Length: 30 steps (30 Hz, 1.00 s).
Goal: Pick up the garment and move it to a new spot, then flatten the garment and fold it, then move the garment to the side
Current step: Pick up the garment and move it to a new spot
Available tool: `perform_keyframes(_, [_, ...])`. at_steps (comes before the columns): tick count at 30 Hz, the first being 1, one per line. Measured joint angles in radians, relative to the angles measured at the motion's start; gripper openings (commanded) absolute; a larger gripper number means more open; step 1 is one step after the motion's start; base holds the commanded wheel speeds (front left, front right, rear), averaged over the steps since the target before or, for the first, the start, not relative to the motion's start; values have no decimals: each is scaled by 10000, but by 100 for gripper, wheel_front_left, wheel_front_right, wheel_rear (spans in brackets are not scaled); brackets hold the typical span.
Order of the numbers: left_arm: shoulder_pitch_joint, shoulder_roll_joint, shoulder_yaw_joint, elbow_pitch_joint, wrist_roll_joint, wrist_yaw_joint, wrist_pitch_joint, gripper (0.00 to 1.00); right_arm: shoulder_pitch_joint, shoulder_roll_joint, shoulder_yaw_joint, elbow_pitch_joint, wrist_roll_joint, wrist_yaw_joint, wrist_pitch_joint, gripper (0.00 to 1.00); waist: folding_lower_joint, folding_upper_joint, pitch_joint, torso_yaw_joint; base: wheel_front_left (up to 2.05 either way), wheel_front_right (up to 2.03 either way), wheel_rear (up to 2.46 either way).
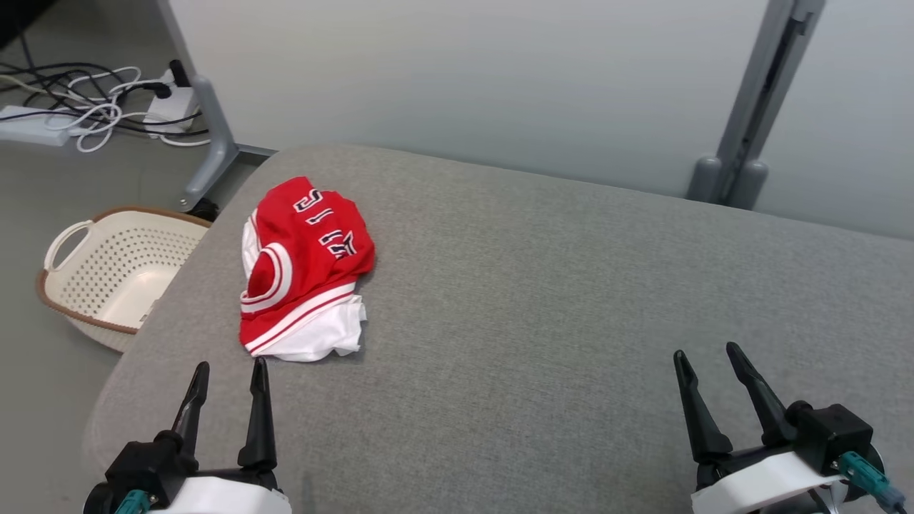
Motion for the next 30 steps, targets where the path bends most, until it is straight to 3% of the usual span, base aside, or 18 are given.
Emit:
perform_keyframes(12, [37, 2, 69, 23, -4, 27, -2, 100, -39, -27, 230, 38, 125, 0, 0, 100, 0, 0, -68, 1013, 0, 0, 0])
perform_keyframes(26, [-20, 86, 130, 105, -61, -50, 46, 100, -169, -63, 529, 113, 161, 0, 0, 100, 0, 0, -7, 541, 0, 0, 0])
perform_keyframes(30, [-469, 341, 104, 111, -291, -251, 936, 100, -243, -88, 562, 117, 167, 0, 0, 100, 0, 0, 72, 328, 0, 0, 0])
